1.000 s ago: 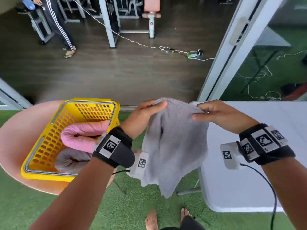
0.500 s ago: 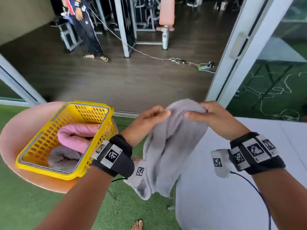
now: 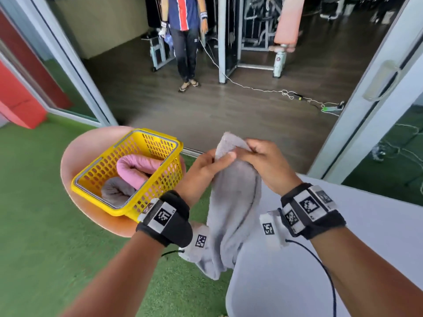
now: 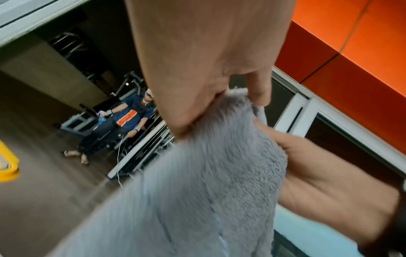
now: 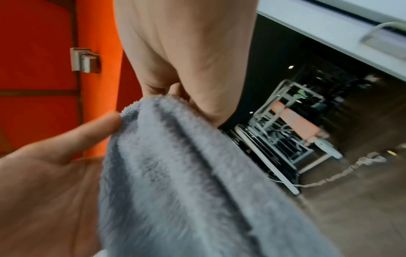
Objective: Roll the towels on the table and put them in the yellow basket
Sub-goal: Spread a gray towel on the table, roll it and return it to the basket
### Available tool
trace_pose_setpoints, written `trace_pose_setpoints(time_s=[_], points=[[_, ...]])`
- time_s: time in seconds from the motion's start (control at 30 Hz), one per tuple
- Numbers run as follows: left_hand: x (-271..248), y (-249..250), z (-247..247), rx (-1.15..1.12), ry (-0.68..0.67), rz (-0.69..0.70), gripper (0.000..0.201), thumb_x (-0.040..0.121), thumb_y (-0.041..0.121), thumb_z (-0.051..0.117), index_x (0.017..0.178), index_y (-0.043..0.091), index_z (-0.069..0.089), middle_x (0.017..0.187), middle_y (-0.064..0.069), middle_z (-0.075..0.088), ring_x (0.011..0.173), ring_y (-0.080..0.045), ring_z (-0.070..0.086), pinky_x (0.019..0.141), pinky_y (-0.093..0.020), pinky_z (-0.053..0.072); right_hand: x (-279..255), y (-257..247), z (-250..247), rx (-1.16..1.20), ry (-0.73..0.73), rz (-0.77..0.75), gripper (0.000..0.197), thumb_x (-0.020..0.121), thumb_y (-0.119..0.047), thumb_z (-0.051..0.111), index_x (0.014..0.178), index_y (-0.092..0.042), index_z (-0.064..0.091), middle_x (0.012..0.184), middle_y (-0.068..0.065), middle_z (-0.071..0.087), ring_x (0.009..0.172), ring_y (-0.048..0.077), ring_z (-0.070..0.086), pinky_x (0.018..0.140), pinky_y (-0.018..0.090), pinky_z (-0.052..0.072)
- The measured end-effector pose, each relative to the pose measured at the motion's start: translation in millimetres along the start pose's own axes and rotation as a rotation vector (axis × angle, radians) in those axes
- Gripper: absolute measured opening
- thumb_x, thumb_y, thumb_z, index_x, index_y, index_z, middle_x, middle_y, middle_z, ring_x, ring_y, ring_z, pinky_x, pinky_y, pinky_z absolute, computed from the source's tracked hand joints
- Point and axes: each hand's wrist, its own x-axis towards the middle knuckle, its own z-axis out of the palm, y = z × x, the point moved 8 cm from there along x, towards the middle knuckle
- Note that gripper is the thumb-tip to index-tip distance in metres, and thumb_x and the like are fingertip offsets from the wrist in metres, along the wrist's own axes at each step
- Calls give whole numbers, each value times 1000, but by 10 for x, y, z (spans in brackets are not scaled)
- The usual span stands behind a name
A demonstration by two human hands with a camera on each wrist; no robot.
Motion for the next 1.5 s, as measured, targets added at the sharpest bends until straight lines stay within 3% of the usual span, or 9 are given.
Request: trace_pose_setpoints(time_s=[0.23, 0.33, 0.53, 0.6, 0.7, 0.83, 1.03, 1.2, 1.5], points=[[-23, 217, -463, 100, 295, 137, 43, 96, 37, 53, 91, -4, 67, 93, -20, 69, 91, -31, 67, 86, -51, 51, 212, -76, 391, -127, -143, -10, 33, 88, -21, 71, 76, 2, 51, 70, 7, 45, 67, 14, 40, 60, 31, 31], [9, 441, -790, 210, 461, 248, 46, 97, 26, 55, 59, 5, 38, 57, 1, 36, 56, -9, 35, 53, -30, 32, 174, 59, 434, -142, -146, -1, 28, 93, -23, 66, 68, -12, 58, 64, -8, 52, 63, 5, 46, 59, 22, 37], [69, 632, -1256, 393, 559, 175, 46, 89, 47, 51, 74, 4, 55, 66, 2, 41, 56, -8, 40, 67, -25, 37, 30, 544, 476, -114, -79, 77, 19, 94, -29, 63, 96, -12, 72, 87, 7, 67, 84, 11, 56, 83, 35, 42], [50, 373, -967, 464, 341, 13, 46, 92, 54, 48, 87, 11, 63, 67, 12, 51, 56, 5, 47, 73, -9, 34, 109, 381, 539, -102, -63, 17, 15, 96, -18, 61, 96, -5, 68, 87, 3, 62, 84, 9, 54, 80, 28, 41], [-33, 21, -643, 395, 37, 33, 41, 90, 36, 64, 70, 3, 52, 59, 4, 44, 58, -9, 41, 61, -26, 35, 266, 160, 647, -40, -77, -51, 11, 98, -6, 54, 105, -1, 60, 93, 2, 64, 85, 6, 57, 80, 16, 44], [29, -19, -934, 212, 157, 103, 52, 94, 29, 60, 68, -12, 39, 67, -11, 38, 68, -18, 37, 66, -35, 31, 307, 284, 753, -54, -143, 11, 12, 98, -15, 56, 99, -5, 64, 87, 0, 61, 84, 8, 54, 77, 22, 43], [79, 130, -1688, 180, 551, 120, 30, 96, 27, 56, 72, 12, 48, 64, -6, 37, 63, -14, 37, 61, -31, 32, 167, 630, 561, -171, -62, 72, 20, 96, -24, 60, 88, -9, 69, 77, 2, 63, 78, 6, 54, 78, 28, 40], [65, -168, -900, 297, 58, 22, 38, 90, 36, 64, 59, 16, 57, 59, 0, 50, 61, -14, 42, 59, -28, 34, 487, 177, 721, -110, -54, -76, 8, 98, -10, 56, 96, -13, 63, 86, -3, 63, 81, 4, 55, 79, 17, 42], [217, 156, -1681, 41, 440, 140, 43, 99, 26, 51, 57, 17, 48, 55, -7, 42, 57, -25, 36, 57, -34, 29, 334, 474, 472, -249, -5, -13, 26, 98, -21, 57, 72, -16, 57, 67, -7, 41, 62, 2, 36, 58, 18, 30]])
